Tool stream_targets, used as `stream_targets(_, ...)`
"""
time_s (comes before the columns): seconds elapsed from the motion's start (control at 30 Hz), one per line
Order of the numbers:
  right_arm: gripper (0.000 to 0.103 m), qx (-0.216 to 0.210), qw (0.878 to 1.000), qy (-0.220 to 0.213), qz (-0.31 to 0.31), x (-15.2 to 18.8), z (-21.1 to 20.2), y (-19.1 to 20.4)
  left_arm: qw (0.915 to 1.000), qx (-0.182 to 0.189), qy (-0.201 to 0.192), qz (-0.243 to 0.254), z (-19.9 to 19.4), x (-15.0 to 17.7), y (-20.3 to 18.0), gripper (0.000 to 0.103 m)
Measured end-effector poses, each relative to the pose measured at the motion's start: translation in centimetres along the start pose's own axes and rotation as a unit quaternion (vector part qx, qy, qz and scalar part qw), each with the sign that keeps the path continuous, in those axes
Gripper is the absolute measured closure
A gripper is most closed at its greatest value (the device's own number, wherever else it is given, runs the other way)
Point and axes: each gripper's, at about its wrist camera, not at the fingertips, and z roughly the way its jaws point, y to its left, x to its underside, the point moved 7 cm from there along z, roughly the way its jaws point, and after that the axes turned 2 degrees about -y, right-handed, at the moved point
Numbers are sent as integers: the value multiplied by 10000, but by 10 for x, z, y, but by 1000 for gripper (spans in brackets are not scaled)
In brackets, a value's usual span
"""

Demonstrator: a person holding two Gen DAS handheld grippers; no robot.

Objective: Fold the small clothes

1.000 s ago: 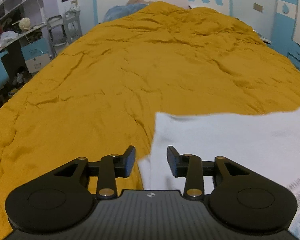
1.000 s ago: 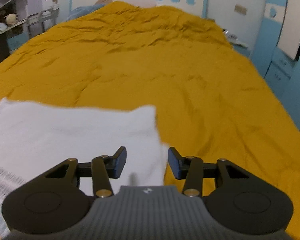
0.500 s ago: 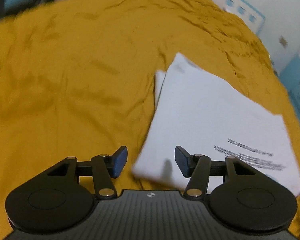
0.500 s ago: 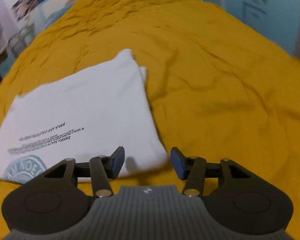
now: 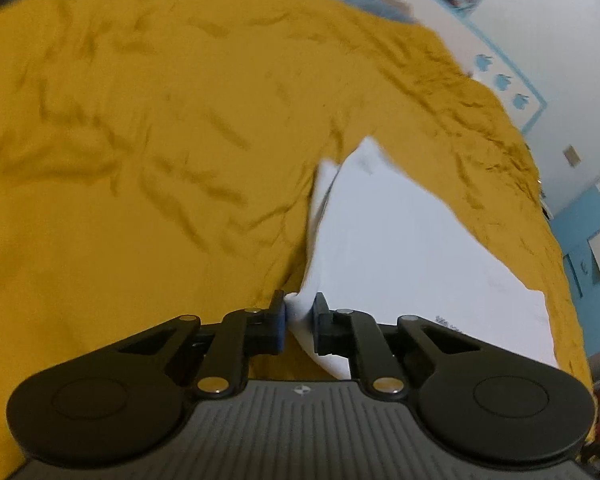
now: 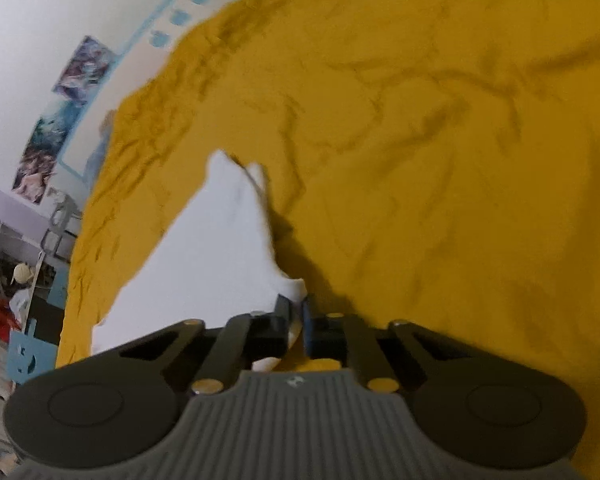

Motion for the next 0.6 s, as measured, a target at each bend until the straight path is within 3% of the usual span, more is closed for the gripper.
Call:
stream_targets(0.1, 103, 30, 9980, -278, -561, 0, -19, 23, 9993, -127, -103, 349, -9, -4, -11, 90)
stream_targets(0.17, 103, 155, 9975, -292, -618, 3, -22, 24, 9975, -340, -46, 611, -4, 1, -12, 90)
stream_targets(0.27, 103, 450, 9985, -37, -318, 14, -7, 2, 9950, -613, 152, 774, 14, 14, 0, 90)
stream_targets(0.37, 103, 685, 9965, 99, -476, 28, 10, -13, 9902, -827, 279, 1086, 32, 29, 8, 88)
stream_targets(0.47, 103, 758, 9947, 137, -675, 34, 19, -11, 9838, -1018, 266, 1449, 37, 33, 2, 84)
stream_targets(0.6, 103, 713, 9942, 263, -767, 29, 13, -11, 9793, -1146, 274, 1648, 27, 27, -1, 72)
